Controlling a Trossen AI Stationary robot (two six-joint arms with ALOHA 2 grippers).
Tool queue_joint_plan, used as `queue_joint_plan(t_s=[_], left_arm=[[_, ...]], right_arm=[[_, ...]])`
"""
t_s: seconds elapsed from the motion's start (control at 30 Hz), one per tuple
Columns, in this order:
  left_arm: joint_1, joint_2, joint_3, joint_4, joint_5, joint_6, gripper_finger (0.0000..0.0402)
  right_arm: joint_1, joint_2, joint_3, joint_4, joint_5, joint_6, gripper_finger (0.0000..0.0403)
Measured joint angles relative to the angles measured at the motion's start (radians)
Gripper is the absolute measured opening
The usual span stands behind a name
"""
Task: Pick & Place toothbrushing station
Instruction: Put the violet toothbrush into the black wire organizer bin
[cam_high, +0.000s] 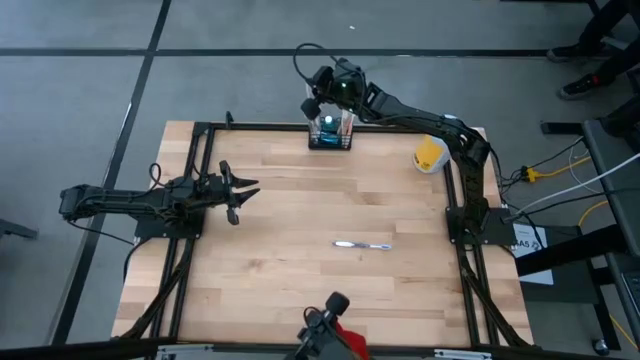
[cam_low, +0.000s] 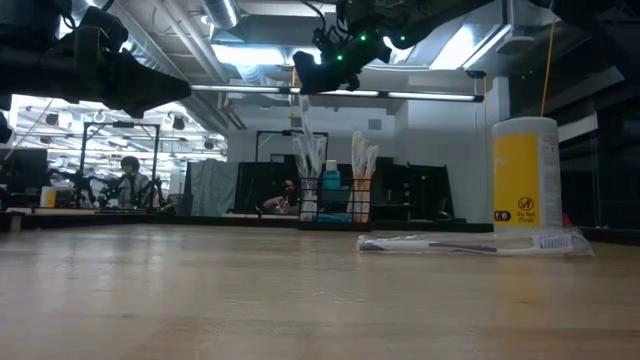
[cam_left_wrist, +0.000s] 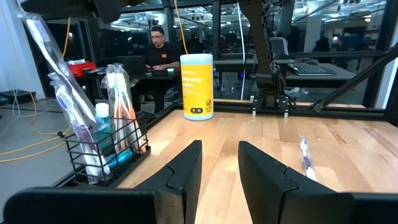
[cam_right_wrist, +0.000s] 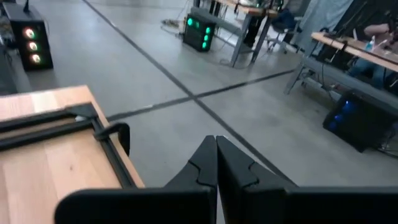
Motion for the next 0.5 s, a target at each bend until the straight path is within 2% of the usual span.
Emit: queue_joint_plan(t_s=[0.5], left_arm=[[0.0,0.0,0.0,0.0,0.0,0.0,0.01]], right_arm=[[-0.037,0.0,0.0,0.074,-0.016,0.018,0.0]])
